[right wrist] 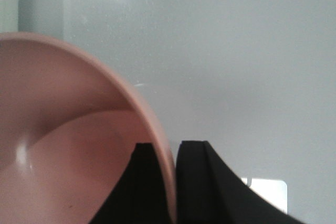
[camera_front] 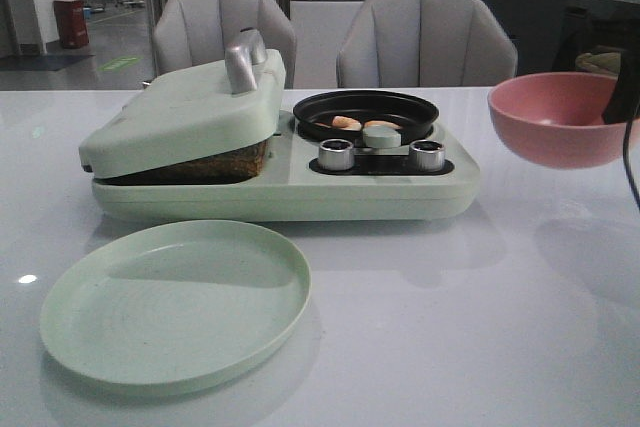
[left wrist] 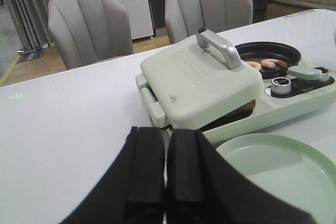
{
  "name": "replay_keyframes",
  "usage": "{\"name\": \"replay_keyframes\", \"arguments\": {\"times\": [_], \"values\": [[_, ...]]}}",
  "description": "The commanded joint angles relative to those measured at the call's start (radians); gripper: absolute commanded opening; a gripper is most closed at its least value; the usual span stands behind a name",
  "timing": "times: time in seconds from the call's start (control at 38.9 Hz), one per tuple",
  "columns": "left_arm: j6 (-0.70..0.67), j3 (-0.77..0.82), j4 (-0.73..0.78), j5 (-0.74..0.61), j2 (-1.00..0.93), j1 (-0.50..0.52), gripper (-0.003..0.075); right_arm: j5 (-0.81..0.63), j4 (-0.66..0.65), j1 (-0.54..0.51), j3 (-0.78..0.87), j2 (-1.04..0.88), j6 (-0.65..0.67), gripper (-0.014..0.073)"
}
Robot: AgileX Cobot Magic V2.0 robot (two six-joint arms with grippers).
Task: Make breakfast with bread and shrimp
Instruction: 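Bring the empty bowl back and set it down on the table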
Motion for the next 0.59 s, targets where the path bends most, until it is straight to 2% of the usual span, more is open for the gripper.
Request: {"name": "replay_keyframes", "arguments": {"times": [0.0, 0.41, 0.49, 0.57], "values": [[-0.011, -0.025, -0.008, -0.079, 0.010, -0.009, 0.0112, -0.023, 0.017, -0.006, -0.026, -0.013, -0.002, 0.0140], [-0.011, -0.025, -0.008, -0.079, 0.010, -0.009, 0.0112, -0.045, 0.053, -0.006, -0.030, 0.082, -0.002, 0.0147], [-0.011, -0.025, -0.008, -0.079, 0.010, -0.009, 0.0112, -0.054, 0.053, -0.006, -0.030, 0.084, -0.010, 0.0176], [-0.011, -0.025, -0.008, -0.079, 0.010, -0.009, 0.0112, -0.063, 0.053, -0.006, -0.030, 0.086, -0.013, 0.0258]]}}
